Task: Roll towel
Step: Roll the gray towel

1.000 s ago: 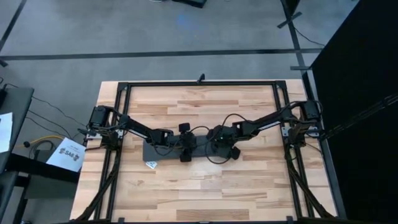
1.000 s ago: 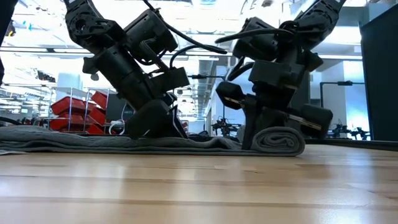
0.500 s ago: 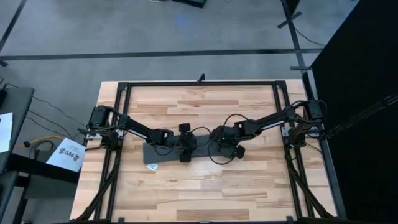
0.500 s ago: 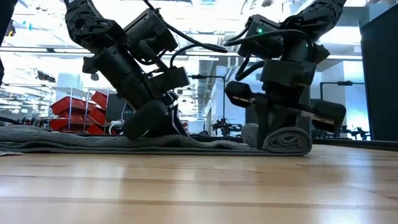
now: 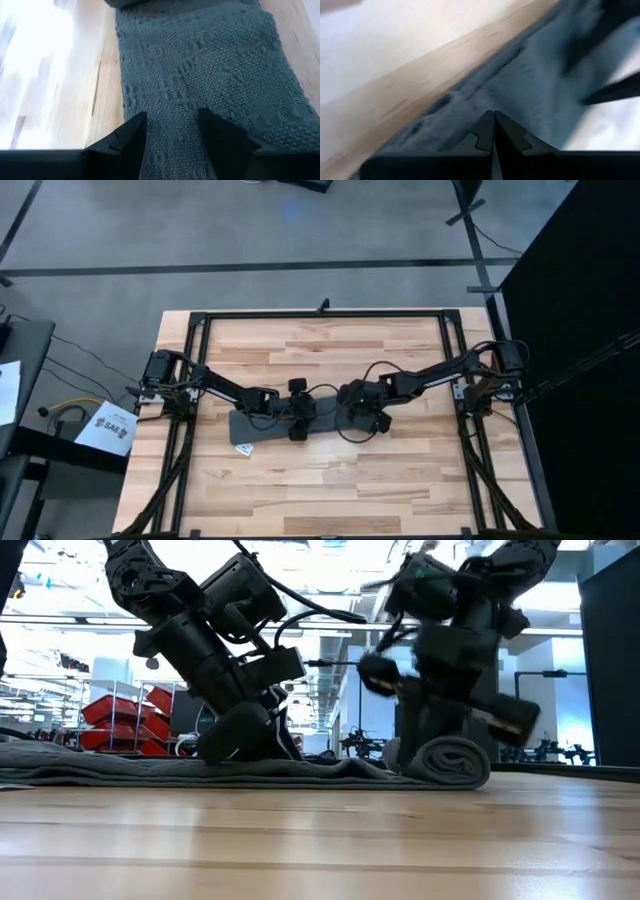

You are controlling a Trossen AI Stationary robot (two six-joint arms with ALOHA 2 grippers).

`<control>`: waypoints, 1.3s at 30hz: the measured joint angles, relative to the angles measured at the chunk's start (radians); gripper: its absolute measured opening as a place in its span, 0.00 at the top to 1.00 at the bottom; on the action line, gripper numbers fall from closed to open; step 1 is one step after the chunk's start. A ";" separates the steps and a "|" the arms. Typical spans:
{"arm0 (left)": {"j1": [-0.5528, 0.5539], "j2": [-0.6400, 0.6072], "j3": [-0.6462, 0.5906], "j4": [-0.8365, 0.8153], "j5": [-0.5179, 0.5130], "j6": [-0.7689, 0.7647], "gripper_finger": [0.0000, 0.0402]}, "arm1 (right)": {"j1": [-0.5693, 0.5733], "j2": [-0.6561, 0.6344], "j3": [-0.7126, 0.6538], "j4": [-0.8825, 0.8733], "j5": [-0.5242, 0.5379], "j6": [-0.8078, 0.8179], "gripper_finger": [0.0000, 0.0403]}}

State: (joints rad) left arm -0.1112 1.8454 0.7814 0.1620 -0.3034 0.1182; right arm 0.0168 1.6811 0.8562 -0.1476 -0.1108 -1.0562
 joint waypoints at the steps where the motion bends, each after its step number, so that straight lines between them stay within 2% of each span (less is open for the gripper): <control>1: 0.000 -0.003 0.005 -0.007 0.002 0.015 0.57 | -0.001 -0.016 0.000 0.014 0.000 0.013 1.00; 9: -0.001 -0.060 0.037 -0.053 0.019 0.109 0.57 | -0.086 -0.180 -0.044 0.017 -0.023 0.235 1.00; 13: -0.004 -0.122 0.068 -0.076 -0.010 0.138 0.57 | -0.152 -0.208 -0.144 0.200 -0.112 0.374 1.00; 16: -0.009 -0.162 0.087 -0.097 -0.037 0.154 0.57 | -0.194 -0.173 -0.205 0.355 -0.159 0.441 1.00; 20: -0.032 -0.171 0.108 -0.082 -0.040 0.093 0.57 | -0.241 -0.100 -0.256 0.501 -0.217 0.466 1.00; 23: -0.055 -0.121 0.109 -0.037 -0.041 0.027 0.57 | -0.257 -0.031 -0.264 0.699 -0.301 0.514 1.00; 26: -0.077 -0.052 0.106 -0.008 -0.042 -0.033 0.57 | -0.287 0.066 -0.268 0.858 -0.387 0.634 1.00; 28: -0.087 -0.011 0.109 0.021 -0.047 -0.072 0.57 | -0.300 0.133 -0.269 0.925 -0.401 0.714 1.00; 34: -0.098 0.068 0.114 0.022 -0.078 -0.121 0.57 | -0.294 0.253 -0.267 1.015 -0.406 0.850 1.00; 39: -0.094 0.062 0.114 -0.032 -0.081 -0.103 0.57 | -0.249 0.249 -0.267 1.000 -0.407 0.857 1.00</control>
State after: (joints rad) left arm -0.2048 1.9076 0.8955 0.1304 -0.3849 0.0155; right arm -0.2320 1.9301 0.5894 0.8527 -0.5177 -0.1991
